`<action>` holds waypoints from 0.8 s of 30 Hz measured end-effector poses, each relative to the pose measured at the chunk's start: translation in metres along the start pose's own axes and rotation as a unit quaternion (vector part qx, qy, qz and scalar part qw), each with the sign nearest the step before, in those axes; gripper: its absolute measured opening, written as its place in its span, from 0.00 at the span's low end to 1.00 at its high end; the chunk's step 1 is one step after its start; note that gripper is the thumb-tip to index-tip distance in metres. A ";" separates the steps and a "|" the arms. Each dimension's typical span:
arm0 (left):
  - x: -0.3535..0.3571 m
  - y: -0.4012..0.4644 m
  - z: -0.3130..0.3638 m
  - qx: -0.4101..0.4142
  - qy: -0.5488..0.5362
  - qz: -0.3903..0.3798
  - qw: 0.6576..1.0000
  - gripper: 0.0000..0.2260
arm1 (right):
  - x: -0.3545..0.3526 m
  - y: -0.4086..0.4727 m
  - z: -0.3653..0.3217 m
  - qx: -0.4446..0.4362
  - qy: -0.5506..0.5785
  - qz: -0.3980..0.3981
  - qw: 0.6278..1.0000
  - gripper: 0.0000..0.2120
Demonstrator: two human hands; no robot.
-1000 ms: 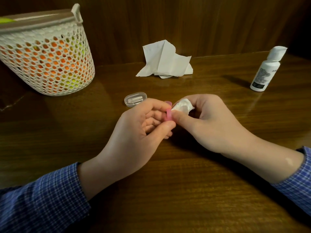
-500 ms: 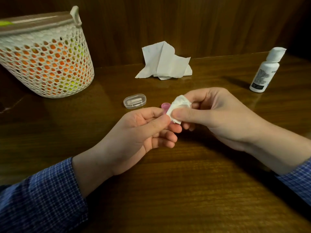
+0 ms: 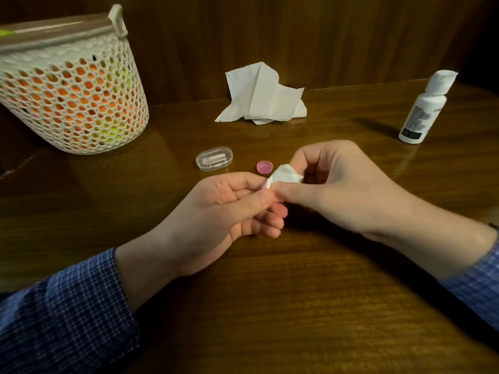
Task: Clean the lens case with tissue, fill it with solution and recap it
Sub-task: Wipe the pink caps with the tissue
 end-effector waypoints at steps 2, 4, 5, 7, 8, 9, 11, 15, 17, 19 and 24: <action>-0.001 0.000 0.002 0.013 0.017 0.007 1.000 0.13 | -0.002 -0.007 -0.015 -0.109 -0.130 0.092 0.981 0.07; 0.001 0.001 0.005 0.028 0.016 0.009 0.999 0.14 | -0.001 -0.010 -0.019 -0.139 -0.124 0.111 0.976 0.07; 0.002 0.001 0.006 0.036 0.016 0.010 0.999 0.15 | -0.002 -0.008 -0.018 -0.135 -0.089 0.099 0.982 0.06; 0.001 0.001 0.008 0.068 0.052 0.024 0.996 0.14 | -0.009 -0.001 -0.014 -0.086 0.031 0.085 0.992 0.04; 0.000 0.001 0.010 0.092 0.092 0.039 0.991 0.12 | -0.013 0.004 -0.007 -0.031 0.100 0.092 0.990 0.04; -0.002 0.001 0.012 0.117 0.138 0.055 0.982 0.11 | -0.017 0.009 0.001 0.031 0.152 0.104 0.982 0.03; -0.002 -0.001 0.014 0.157 0.216 0.079 0.961 0.12 | -0.021 0.015 0.018 0.130 0.194 0.129 0.964 0.03; 0.010 0.002 0.011 0.195 0.368 0.106 0.903 0.13 | -0.024 0.021 0.033 0.208 0.213 0.136 0.945 0.05; 0.018 0.012 0.008 0.191 0.431 0.125 0.873 0.12 | -0.029 0.023 0.034 0.215 0.215 0.146 0.941 0.06; 0.028 0.024 0.005 0.190 0.472 0.143 0.849 0.11 | -0.034 0.024 0.035 0.224 0.215 0.157 0.937 0.06; 0.033 0.055 0.004 0.148 0.510 0.224 0.817 0.12 | -0.041 0.026 0.039 0.230 0.214 0.183 0.932 0.06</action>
Point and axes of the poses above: each hand's wrist, its own y-axis towards the middle knuckle, its own x-axis out of the palm, z = x × y, the point moved 6 cm from there along y, towards the middle knuckle, and after that the axes turned 6 degrees about z, right-handed, at the moved point
